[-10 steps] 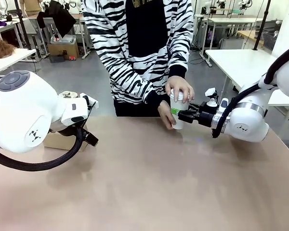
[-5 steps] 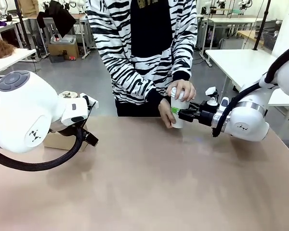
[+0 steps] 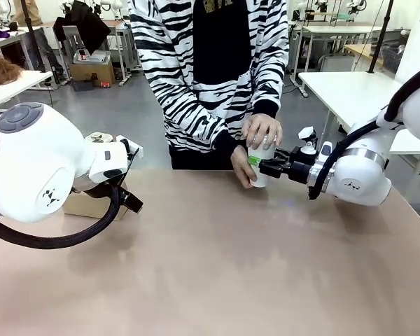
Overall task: Pour a drink into a cup and package it in a carrier.
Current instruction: When a person places the Paper Cup Lid on the 600 ml Paper Cup , lift the 600 ml Paper Cup.
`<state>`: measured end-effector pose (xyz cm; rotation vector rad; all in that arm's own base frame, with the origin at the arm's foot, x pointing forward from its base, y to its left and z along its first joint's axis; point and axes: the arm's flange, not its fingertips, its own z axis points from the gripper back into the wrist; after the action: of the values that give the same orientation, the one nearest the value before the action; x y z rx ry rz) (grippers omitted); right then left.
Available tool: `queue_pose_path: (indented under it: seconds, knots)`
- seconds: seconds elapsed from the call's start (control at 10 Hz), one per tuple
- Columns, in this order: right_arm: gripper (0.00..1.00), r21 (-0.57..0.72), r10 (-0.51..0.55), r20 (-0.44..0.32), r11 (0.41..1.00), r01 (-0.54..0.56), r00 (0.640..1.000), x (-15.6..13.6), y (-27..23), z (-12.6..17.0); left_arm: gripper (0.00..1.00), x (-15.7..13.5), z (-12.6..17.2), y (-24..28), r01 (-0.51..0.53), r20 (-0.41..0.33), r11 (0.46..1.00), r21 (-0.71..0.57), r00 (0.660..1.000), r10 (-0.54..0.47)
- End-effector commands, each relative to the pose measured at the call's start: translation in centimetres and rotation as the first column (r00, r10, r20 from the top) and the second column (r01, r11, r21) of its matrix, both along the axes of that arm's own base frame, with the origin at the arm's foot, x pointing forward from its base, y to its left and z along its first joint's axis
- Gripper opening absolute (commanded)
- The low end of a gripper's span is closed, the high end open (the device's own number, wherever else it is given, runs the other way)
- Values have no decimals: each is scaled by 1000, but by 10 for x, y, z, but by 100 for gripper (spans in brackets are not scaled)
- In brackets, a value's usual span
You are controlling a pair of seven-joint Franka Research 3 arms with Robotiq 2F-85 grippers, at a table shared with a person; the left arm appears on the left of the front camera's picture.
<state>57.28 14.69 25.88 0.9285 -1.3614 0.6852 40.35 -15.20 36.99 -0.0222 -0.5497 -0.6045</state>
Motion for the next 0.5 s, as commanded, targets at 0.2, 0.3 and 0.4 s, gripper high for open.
queue_pose_path:
  seconds: [0.2, 0.3, 0.4]
  knots:
    - [80, 6, 5, -2, 1000, -5, 1000, -3, 2, 5, 100, 0, 0, 0, 1, 0, 1000, -2, 1000, -1]
    - [80, 6, 5, -2, 1000, -5, 1000, -3, 2, 5, 100, 0, 0, 0, 1, 0, 1000, -2, 1000, -1]
    - [80, 6, 5, -2, 1000, -5, 1000, -3, 2, 5, 100, 0, 0, 0, 1, 0, 1000, -2, 1000, -1]
